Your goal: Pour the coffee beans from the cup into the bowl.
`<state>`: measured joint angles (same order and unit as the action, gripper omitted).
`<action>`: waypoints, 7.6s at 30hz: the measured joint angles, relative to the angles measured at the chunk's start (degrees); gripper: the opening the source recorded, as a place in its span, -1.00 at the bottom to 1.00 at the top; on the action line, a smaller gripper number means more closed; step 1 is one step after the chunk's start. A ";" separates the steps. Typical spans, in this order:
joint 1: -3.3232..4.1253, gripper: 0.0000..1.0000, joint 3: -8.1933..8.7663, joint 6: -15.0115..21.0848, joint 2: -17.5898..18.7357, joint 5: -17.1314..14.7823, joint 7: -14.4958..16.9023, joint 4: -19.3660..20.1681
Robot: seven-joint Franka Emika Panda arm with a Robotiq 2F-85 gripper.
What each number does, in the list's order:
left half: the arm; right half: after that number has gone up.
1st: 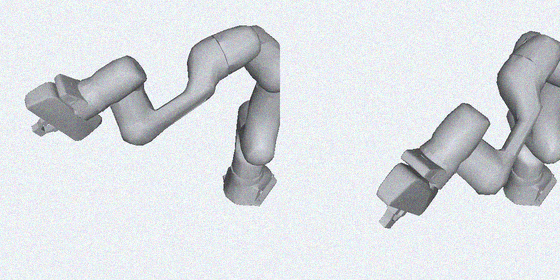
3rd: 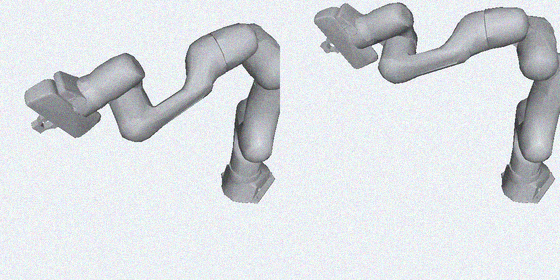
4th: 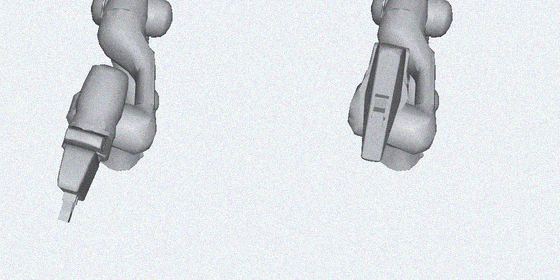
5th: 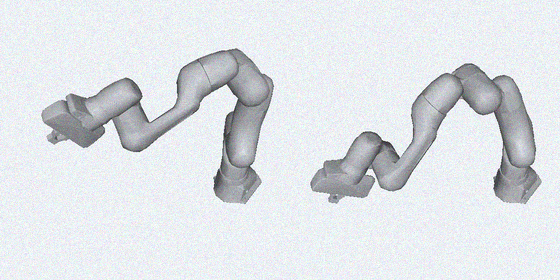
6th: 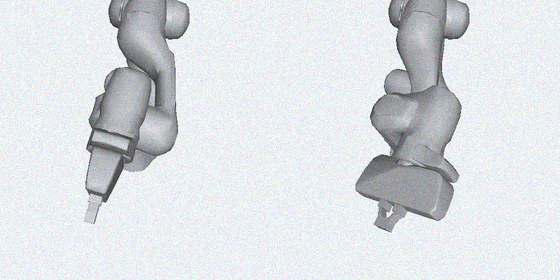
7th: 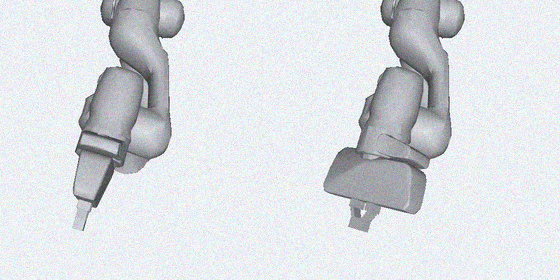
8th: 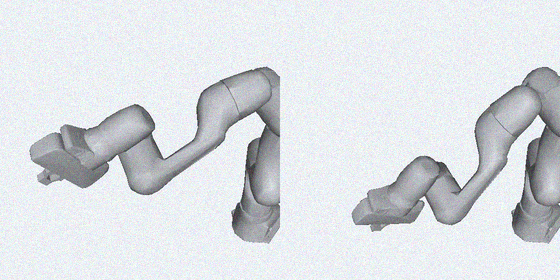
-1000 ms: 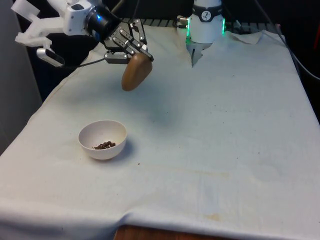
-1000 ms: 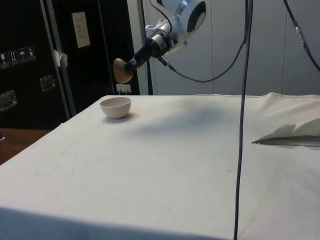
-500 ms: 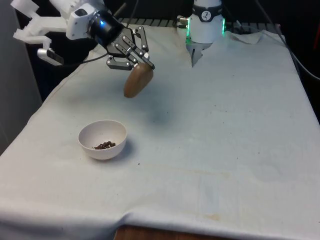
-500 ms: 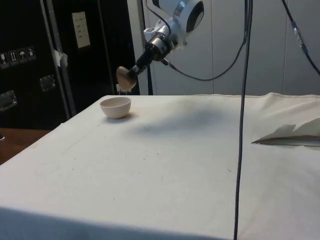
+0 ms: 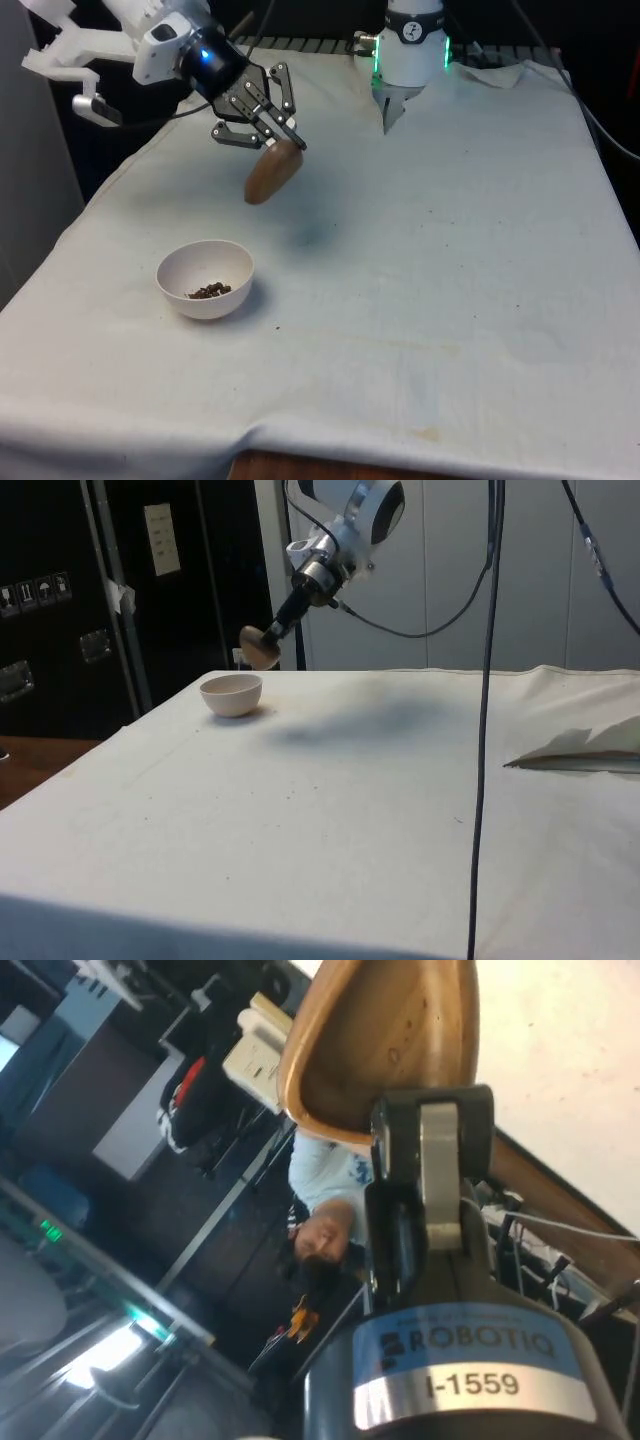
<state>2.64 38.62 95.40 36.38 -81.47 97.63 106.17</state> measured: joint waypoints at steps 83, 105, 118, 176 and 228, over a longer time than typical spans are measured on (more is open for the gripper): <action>3.38 -1.00 -2.58 24.12 -1.20 24.64 -11.80 3.84; 3.90 -1.00 -3.61 34.43 -7.22 29.56 -9.00 14.73; 3.90 -1.00 -4.98 41.08 -10.94 30.25 -6.82 20.91; 3.72 -1.00 -21.54 69.96 -21.43 29.79 -8.88 38.04; 3.67 1.00 -30.02 77.92 -20.45 30.02 -13.06 40.11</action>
<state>6.30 8.59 173.32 15.93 -51.45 84.57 146.28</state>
